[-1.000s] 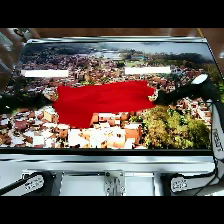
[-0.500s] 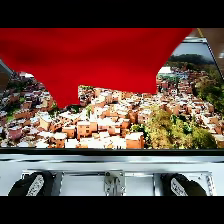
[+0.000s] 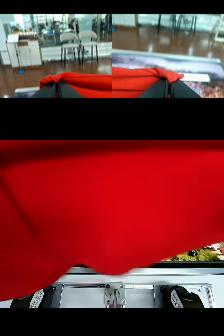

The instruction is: Fold the shirts.

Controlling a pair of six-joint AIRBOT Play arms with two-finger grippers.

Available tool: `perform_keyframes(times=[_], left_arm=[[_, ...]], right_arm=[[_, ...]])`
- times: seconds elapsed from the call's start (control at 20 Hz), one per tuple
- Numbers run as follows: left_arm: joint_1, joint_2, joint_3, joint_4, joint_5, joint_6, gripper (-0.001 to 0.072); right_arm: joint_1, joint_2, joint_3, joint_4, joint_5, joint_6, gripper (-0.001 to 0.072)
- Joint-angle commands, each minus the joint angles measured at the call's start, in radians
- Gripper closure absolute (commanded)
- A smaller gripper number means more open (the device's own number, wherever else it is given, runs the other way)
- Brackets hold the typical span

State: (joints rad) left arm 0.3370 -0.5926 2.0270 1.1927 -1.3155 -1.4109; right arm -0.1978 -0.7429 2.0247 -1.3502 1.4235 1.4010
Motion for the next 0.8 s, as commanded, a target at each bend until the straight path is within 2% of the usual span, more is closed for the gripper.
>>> perform_keyframes(times=[0.0,0.15,0.3,0.4,0.5,0.6,0.75], left_arm=[[0.001,0.005,-0.093,0.041,-0.112,-0.012,0.0664],[0.001,-0.005,-0.244,0.041,-0.119,-0.012,0.0664],[-0.001,-0.039,-0.464,0.035,-0.114,-0.012,0.0663],[-0.001,-0.086,-0.628,0.016,-0.078,-0.012,0.0663],[-0.001,-0.159,-0.803,-0.044,0.063,0.002,0.0663],[-0.001,-0.259,-0.932,-0.166,0.280,0.085,0.0663],[-0.013,-0.450,-0.977,-0.379,0.514,0.259,0.0663]], right_arm=[[0.000,0.014,-0.119,-0.055,0.187,0.036,0.0642],[0.000,0.014,-0.337,-0.079,0.212,0.062,0.0642],[0.000,0.014,-0.613,-0.103,0.071,0.062,0.0642],[0.000,-0.012,-0.800,-0.091,-0.112,0.066,0.0642],[0.000,-0.098,-0.932,-0.027,-0.317,0.065,0.0642],[0.002,-0.249,-0.977,0.077,-0.536,0.042,0.0642],[0.044,-0.470,-0.968,0.299,-0.945,-0.133,0.0642]])
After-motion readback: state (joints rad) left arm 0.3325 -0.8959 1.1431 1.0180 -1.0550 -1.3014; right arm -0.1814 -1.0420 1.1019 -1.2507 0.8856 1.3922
